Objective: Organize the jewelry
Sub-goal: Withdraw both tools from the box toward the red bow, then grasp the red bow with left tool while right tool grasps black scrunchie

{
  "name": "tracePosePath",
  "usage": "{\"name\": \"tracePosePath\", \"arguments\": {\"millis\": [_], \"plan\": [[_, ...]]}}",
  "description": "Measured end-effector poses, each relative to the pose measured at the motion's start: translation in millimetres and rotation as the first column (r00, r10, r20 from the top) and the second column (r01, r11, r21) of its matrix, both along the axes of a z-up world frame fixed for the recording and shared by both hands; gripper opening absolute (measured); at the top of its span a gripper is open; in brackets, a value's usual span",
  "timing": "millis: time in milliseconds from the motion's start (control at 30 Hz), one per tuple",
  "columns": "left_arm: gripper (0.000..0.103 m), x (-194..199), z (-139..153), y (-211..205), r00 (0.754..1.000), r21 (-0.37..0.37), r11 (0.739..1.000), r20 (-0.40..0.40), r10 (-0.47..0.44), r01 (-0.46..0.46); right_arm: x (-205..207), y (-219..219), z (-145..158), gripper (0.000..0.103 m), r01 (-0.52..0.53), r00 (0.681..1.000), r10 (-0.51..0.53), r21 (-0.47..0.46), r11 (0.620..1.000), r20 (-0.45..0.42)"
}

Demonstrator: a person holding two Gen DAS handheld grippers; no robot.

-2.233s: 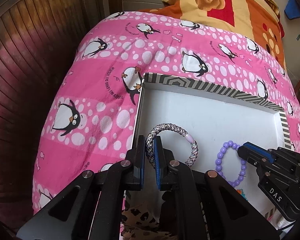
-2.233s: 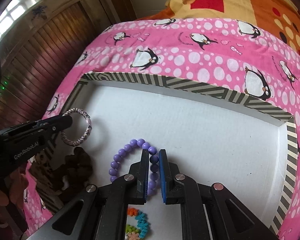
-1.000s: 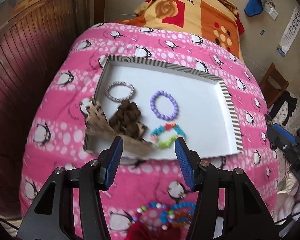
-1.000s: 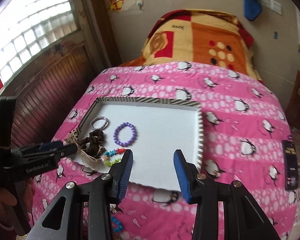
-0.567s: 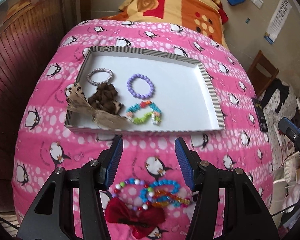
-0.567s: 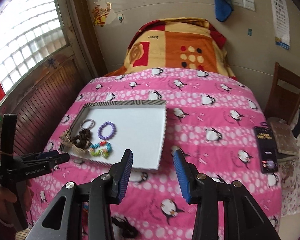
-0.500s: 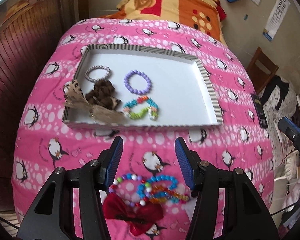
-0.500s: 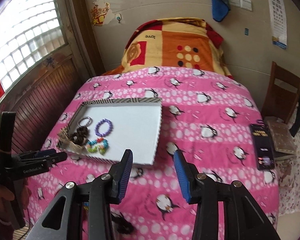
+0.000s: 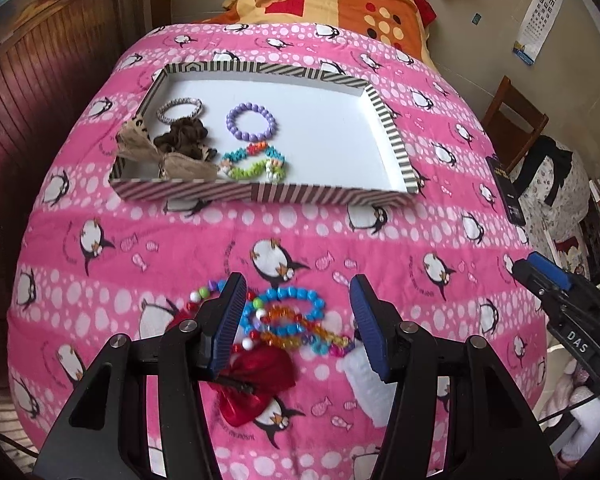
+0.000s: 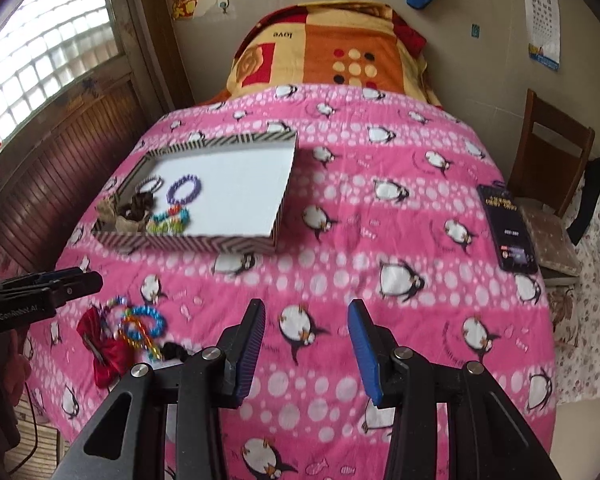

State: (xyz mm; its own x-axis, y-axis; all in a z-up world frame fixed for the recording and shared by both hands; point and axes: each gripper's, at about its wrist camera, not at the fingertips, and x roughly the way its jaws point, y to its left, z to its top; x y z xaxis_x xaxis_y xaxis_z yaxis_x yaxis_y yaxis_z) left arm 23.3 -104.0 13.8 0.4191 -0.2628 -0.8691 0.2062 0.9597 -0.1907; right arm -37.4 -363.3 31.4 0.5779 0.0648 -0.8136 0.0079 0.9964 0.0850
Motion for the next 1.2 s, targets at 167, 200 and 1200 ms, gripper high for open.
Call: {"name": "tracePosePath", "arguments": {"millis": [167,200,1200], "plan": [[0.054,-12.2,-5.4,4.3,1.0,0.009,1.0,-0.004,0.014,-0.014,-6.3,3.8,-10.5,0.041,-0.017,1.0,0.017,-0.004,1.0,-0.023],[0.054,-12.9,-5.6,5.7,1.0,0.01,1.0,-0.005,0.019,-0.019,-7.8,4.5,-11.9,0.041,-0.02,0.999,0.02,-0.004,1.0,-0.025],[0.054,-35.4,-20.9,40.3,0.993,0.041,0.993,-0.039,0.109,-0.107,-14.6,19.5,-27.4,0.041,-0.073,0.995,0.072,-0.011,0.997,-0.075]]}}
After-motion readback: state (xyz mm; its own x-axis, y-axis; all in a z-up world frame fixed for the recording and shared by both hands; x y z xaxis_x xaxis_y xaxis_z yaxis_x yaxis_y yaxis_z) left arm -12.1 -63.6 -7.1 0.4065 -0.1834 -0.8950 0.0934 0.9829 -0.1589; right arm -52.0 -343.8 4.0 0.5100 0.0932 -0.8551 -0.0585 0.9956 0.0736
